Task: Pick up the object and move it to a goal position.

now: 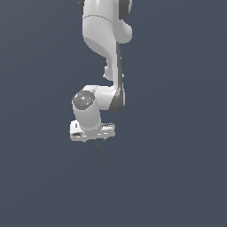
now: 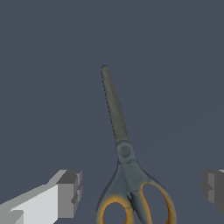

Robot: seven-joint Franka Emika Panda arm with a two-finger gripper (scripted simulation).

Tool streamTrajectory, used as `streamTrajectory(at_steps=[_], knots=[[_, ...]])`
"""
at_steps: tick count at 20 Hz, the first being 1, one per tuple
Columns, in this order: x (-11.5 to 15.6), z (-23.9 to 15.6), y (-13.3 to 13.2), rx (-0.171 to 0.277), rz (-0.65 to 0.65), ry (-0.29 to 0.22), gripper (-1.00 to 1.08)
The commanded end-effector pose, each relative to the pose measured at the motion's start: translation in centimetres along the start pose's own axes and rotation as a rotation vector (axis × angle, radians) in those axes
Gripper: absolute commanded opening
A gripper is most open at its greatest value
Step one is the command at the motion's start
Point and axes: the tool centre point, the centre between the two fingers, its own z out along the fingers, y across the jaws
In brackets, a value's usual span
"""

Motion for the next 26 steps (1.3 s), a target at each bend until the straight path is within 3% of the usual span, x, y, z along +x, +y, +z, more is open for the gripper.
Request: streamTrajectory(at_steps=[1,8,23,24,26], knots=[[0.1,0.6,0.4,0.000,-0.009,0.000,1.00],[0.0,1.1,0.5,0.001,-0.009,-0.001,1.00],[0.0,5.9,0.5,0.001,-0.011,0.000,1.00],[0.0,5.9,0.5,0.001,-0.011,0.000,-1.00],[0.0,5.9,0.5,0.001,-0.011,0.000,-1.00]])
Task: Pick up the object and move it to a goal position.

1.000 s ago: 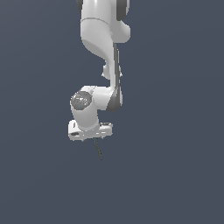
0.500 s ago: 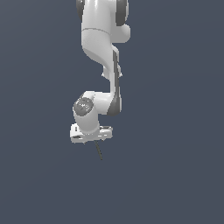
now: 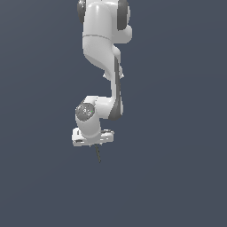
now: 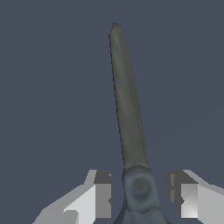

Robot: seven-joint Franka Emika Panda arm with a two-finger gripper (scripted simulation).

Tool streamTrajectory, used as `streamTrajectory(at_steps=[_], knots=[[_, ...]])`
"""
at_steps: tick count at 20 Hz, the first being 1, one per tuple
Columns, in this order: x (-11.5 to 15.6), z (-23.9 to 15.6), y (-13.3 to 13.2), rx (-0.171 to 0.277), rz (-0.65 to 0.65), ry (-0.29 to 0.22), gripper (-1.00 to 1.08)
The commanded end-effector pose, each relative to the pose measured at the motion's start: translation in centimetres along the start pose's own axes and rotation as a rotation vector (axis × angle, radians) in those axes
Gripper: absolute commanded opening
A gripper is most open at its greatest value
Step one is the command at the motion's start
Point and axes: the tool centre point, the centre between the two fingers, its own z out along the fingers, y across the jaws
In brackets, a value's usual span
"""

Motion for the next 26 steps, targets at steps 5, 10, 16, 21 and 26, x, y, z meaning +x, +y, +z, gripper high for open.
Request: streamTrajectory(at_steps=[5,10,16,21,26], knots=[[0.1,0.2,-0.1,0.000,-0.001,0.001,-1.00],[0.0,-0.1,-0.1,0.000,-0.001,0.001,-1.00],[0.0,-1.6,-0.8,0.000,-0.001,0.001,-1.00],[-0.1,-4.4,-2.0,0.000,-0.001,0.001,-1.00],[-0.2,-8.6,-3.8,0.000,-0.001,0.001,-1.00]])
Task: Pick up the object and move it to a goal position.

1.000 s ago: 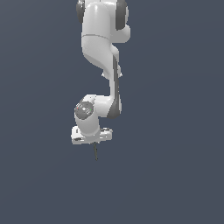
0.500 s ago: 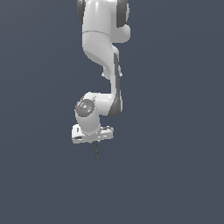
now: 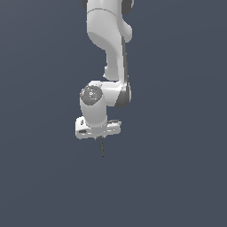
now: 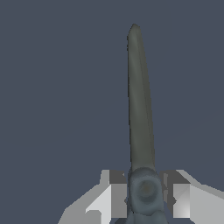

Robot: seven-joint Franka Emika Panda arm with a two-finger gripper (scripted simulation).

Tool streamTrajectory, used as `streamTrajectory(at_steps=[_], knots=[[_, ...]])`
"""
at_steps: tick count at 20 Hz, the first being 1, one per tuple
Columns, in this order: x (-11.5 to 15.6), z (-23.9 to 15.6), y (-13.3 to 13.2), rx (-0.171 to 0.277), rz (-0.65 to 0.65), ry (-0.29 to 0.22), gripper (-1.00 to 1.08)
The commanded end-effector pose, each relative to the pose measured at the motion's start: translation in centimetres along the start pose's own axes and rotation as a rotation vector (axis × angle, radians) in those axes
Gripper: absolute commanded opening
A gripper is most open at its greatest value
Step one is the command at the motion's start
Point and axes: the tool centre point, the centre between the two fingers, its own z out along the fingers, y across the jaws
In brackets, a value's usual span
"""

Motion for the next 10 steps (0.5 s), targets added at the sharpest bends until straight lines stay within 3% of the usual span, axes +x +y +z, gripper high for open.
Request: streamTrajectory(at_steps=[1,10], knots=[[0.0,-2.5,-1.1,0.000,-0.001,0.002,-1.00],[-0.3,-12.8,-5.5,-0.002,0.000,0.002,-1.00]])
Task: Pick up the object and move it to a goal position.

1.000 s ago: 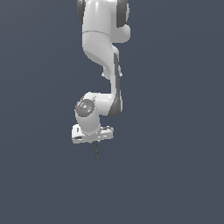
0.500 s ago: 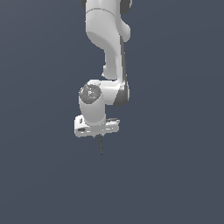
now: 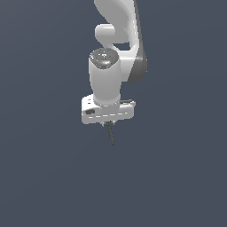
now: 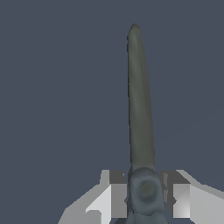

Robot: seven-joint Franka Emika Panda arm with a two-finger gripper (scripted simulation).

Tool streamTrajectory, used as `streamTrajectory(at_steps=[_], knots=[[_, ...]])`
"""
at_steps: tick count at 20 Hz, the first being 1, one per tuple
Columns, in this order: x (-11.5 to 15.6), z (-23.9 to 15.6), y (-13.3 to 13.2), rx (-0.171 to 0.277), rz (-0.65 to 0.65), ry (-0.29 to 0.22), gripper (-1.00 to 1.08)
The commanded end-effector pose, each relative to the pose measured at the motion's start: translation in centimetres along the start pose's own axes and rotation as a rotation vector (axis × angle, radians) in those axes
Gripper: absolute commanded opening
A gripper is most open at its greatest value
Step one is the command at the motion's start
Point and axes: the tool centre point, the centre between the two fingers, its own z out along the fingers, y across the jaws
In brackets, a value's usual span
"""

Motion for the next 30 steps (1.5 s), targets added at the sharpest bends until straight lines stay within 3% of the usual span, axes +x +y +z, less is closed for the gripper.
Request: streamTrajectory(at_steps=[1,19,30], knots=[[-0.1,-3.0,-1.3,-0.001,0.000,0.000,-1.00],[-0.1,-22.6,-9.6,-0.001,0.000,0.000,-1.00],[0.3,-29.0,-12.3,0.001,0.000,0.001,-1.00]])
